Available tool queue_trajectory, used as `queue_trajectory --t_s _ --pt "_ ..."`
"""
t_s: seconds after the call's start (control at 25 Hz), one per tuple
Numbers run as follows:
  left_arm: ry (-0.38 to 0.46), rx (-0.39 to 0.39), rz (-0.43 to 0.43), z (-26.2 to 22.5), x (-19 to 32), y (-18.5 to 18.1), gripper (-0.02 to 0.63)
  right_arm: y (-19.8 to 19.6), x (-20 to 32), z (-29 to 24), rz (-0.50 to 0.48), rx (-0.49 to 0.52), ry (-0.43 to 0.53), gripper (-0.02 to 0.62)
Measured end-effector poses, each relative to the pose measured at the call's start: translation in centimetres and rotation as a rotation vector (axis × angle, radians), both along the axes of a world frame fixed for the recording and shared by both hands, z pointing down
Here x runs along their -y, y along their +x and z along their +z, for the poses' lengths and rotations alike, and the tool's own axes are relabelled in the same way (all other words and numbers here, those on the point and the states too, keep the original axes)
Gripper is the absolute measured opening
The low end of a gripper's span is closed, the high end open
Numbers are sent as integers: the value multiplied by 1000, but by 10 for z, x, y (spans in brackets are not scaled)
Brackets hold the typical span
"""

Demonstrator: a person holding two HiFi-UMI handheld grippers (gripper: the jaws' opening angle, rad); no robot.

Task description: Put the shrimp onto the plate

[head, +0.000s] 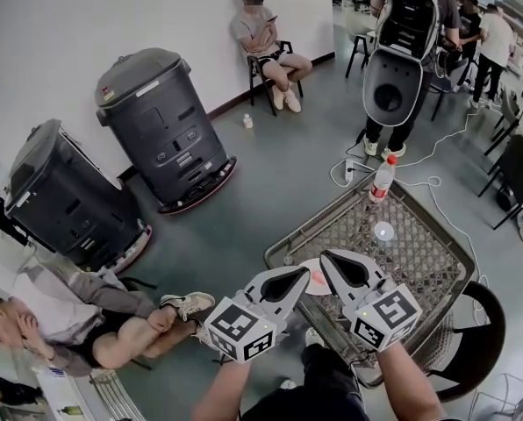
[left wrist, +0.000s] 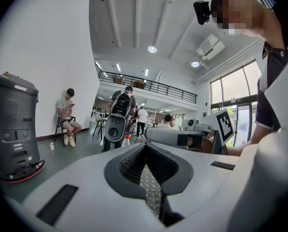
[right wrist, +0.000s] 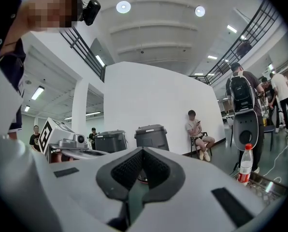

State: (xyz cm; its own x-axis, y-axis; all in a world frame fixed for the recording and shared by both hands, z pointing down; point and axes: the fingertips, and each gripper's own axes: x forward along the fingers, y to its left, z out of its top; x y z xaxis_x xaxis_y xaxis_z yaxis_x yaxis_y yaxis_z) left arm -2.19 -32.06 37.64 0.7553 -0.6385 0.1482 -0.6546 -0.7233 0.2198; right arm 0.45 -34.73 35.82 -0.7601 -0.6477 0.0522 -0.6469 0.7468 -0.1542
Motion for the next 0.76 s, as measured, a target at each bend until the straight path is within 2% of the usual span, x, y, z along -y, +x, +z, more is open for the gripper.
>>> queue_trajectory --t_s 0.76 --pt "-14 8 12 9 0 8 9 10 0 3 18 -5 -1 5"
